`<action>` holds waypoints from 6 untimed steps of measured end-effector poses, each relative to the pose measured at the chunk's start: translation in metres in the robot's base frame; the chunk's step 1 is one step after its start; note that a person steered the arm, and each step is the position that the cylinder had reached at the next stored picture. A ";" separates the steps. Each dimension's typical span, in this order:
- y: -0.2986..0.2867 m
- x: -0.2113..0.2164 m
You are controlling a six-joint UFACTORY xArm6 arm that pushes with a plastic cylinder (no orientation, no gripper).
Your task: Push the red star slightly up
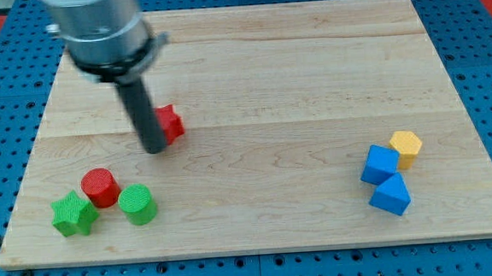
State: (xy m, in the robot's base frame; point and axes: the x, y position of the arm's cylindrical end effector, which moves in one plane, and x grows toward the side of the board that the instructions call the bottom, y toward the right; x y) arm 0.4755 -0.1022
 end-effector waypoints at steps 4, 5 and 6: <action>0.056 -0.116; 0.005 -0.131; 0.012 -0.169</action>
